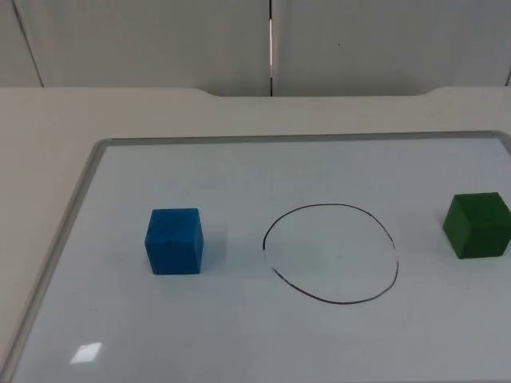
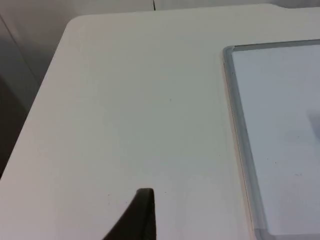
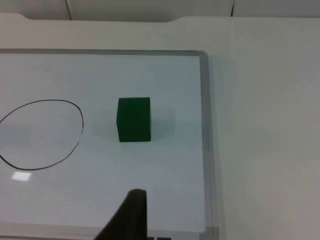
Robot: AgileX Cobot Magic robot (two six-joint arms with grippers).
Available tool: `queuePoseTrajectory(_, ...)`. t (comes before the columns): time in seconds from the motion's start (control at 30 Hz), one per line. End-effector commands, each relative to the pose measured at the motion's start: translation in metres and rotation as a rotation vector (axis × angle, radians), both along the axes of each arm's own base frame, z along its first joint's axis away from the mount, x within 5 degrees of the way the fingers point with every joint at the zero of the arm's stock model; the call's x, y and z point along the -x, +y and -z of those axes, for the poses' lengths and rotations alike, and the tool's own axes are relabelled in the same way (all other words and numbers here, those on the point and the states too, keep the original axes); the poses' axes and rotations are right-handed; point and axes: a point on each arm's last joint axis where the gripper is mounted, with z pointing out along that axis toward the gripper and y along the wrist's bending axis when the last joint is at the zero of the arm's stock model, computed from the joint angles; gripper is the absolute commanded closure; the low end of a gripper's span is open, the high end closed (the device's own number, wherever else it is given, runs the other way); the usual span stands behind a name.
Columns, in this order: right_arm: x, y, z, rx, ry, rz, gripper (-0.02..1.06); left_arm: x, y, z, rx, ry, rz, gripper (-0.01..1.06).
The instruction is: Push the two cubes into the marked area.
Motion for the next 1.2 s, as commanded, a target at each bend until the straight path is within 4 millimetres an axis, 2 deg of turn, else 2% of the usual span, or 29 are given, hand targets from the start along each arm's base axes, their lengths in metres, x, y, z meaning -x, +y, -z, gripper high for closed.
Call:
queuePoseTrajectory(0.0,-0.0005,0.0001,0.0019,0.002,0.002,-0.005,0.00,-0.0035,-0.0009,0.0004,0.007,0.008,0.005,0.00)
queuePoseTrajectory(0.4,-0.0005,0.0001,0.0019,0.002,0.002,-0.005,0.00,-0.0125,-0.0023,-0.0042,0.020,0.042,0.014,0.00)
queuePoseTrajectory(1.17,-0.0005,0.0001,0.0019,0.002,0.002,-0.005,0.00,-0.0127,-0.0089,-0.0063,0.092,0.025,0.057,0.00)
